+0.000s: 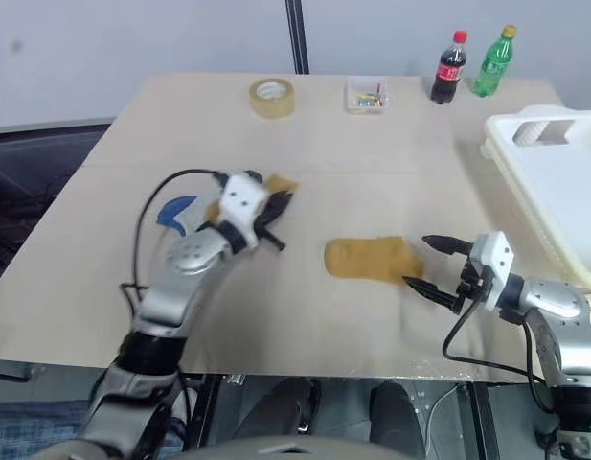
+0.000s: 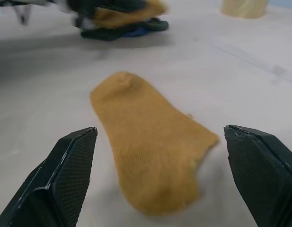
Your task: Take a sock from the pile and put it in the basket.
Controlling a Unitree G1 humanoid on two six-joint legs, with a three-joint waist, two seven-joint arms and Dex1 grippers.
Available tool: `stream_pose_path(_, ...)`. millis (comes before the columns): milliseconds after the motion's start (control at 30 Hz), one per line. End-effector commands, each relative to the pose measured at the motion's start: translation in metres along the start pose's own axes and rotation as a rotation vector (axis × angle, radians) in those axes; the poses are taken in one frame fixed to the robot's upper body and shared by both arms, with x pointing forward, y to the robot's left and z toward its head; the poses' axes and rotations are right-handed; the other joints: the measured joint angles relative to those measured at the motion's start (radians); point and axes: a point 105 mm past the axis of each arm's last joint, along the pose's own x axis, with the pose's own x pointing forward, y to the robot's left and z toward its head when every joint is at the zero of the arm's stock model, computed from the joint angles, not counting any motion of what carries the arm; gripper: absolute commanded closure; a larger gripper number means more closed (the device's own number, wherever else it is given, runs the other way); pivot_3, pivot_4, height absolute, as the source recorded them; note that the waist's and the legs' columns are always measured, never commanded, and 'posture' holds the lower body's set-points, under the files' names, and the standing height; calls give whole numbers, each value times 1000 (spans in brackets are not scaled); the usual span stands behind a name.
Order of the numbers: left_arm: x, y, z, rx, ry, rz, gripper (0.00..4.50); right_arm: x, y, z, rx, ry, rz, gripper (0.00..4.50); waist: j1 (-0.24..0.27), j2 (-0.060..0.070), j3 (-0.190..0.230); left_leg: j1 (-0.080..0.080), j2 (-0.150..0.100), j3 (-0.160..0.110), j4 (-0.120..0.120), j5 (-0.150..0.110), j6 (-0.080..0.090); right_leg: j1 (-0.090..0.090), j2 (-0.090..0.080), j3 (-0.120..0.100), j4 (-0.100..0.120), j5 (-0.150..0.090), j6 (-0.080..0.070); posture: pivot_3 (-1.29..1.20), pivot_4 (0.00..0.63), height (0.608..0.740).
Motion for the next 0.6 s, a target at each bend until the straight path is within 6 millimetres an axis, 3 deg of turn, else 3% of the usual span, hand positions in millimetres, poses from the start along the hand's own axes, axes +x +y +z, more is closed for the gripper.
stream_pose_path(33,24,-28,5,-17,-1,-121,4386,-1,-2,7,-40,-18,-7,0,-2,0,0,0,0,0,0,0,0,0,0,0,0,0,0,0,150,740)
stream_pose_path(133,41,-45,38,-162,-108,-166,4386,-2,-4,7,-47,-16,-11,0,-3,-1,1,-1,0,0,0,0,0,-1,0,0,1,0,0,0,150,740)
stream_pose_path(233,45,-52,75,-260,-233,-185,4386,-3,-4,9,-51,-19,-16,0,-1,-1,1,-2,0,-1,3,0,0,-1,0,-1,2,0,0,0,150,740)
stream_pose_path(367,36,-34,133,-479,-419,-121,4386,-3,-4,8,-51,-19,-21,0,-7,-1,1,-2,0,0,3,0,0,-1,0,0,2,0,0,0,150,740)
stream_pose_path(433,28,-20,135,-542,-422,-60,4386,-1,-3,8,-50,-20,-17,0,-7,-1,1,-2,1,-1,3,0,0,-1,1,0,2,0,0,0,150,740)
stream_pose_path(467,24,-12,126,-547,-405,-17,4386,0,-3,9,-49,-23,-13,0,-9,-1,1,-2,1,0,3,0,0,-1,1,0,2,0,0,0,150,740)
stream_pose_path(600,8,14,63,-583,-248,179,4386,6,-2,9,-51,-26,7,0,-17,0,0,0,1,0,3,0,0,-1,2,2,3,0,0,0,150,740)
